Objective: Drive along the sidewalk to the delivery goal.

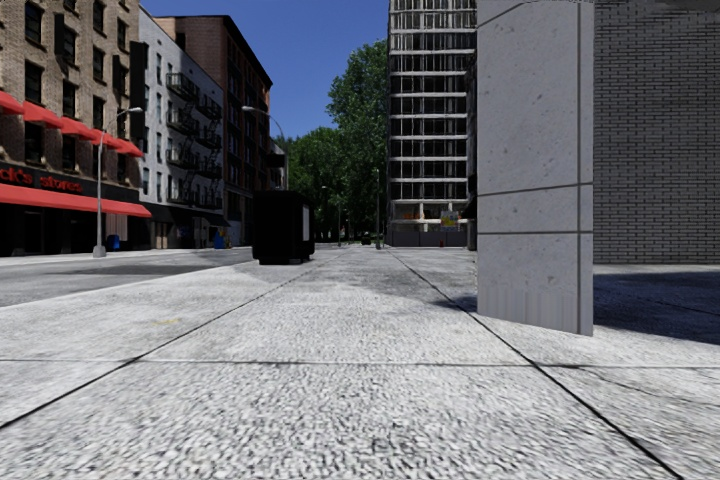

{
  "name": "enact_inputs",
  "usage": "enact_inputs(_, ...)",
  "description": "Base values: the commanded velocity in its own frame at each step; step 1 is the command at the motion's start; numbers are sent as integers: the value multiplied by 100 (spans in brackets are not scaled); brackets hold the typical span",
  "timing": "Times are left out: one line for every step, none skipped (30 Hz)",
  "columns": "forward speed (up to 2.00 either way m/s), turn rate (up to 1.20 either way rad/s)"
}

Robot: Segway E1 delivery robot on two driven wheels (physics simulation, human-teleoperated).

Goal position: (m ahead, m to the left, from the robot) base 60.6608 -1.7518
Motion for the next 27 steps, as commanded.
enact_inputs(200, 0)
enact_inputs(200, 0)
enact_inputs(200, 0)
enact_inputs(200, 0)
enact_inputs(200, 0)
enact_inputs(200, 0)
enact_inputs(200, 0)
enact_inputs(200, 0)
enact_inputs(200, 0)
enact_inputs(200, 0)
enact_inputs(200, 0)
enact_inputs(200, 0)
enact_inputs(200, 0)
enact_inputs(200, 0)
enact_inputs(200, 0)
enact_inputs(200, 0)
enact_inputs(200, 0)
enact_inputs(200, 0)
enact_inputs(200, 0)
enact_inputs(200, 0)
enact_inputs(200, 0)
enact_inputs(200, 0)
enact_inputs(200, 0)
enact_inputs(200, 0)
enact_inputs(200, 0)
enact_inputs(200, 0)
enact_inputs(200, 0)
